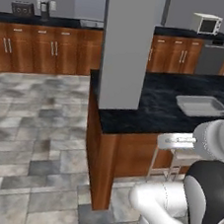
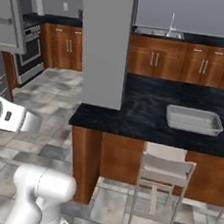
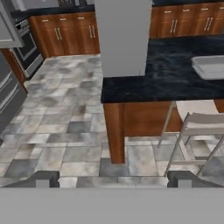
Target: Place the cold items (kiwi and pear) from the fridge in one tupperware on the dining counter. Place the warm items (hot dog and kebab skewer) in the stove area in another tupperware.
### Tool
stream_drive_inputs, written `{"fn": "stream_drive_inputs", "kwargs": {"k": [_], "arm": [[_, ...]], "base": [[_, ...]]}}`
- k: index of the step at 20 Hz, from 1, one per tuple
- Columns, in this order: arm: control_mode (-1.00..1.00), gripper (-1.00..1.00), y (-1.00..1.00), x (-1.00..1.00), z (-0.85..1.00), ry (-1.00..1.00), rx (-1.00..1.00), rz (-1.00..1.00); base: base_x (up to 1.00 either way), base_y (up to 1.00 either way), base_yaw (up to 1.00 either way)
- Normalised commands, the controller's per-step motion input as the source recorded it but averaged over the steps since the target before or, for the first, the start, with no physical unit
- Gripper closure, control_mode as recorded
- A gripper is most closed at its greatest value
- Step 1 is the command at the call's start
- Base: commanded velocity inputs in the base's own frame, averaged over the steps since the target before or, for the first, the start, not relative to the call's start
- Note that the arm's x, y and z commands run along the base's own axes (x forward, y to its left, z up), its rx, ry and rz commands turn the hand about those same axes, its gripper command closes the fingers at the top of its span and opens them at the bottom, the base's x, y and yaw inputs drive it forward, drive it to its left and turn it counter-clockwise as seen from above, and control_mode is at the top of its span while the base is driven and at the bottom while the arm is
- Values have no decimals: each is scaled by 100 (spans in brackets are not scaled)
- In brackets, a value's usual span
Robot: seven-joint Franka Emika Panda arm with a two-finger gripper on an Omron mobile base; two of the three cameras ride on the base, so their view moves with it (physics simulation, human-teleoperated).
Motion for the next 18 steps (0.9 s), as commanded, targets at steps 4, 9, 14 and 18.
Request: {"fn": "stream_drive_inputs", "kwargs": {"k": [4, 9, 14, 18], "arm": [[100, -100, 0, 0, 0, 0, 0, 0], [100, -100, 0, 0, 0, 0, 0, 0], [100, -100, 0, 0, 0, 0, 0, 0], [100, -100, 0, 0, 0, 0, 0, 0]], "base": [[19, 100, 0], [71, 99, -2], [95, 98, -7], [100, 74, -12]]}}
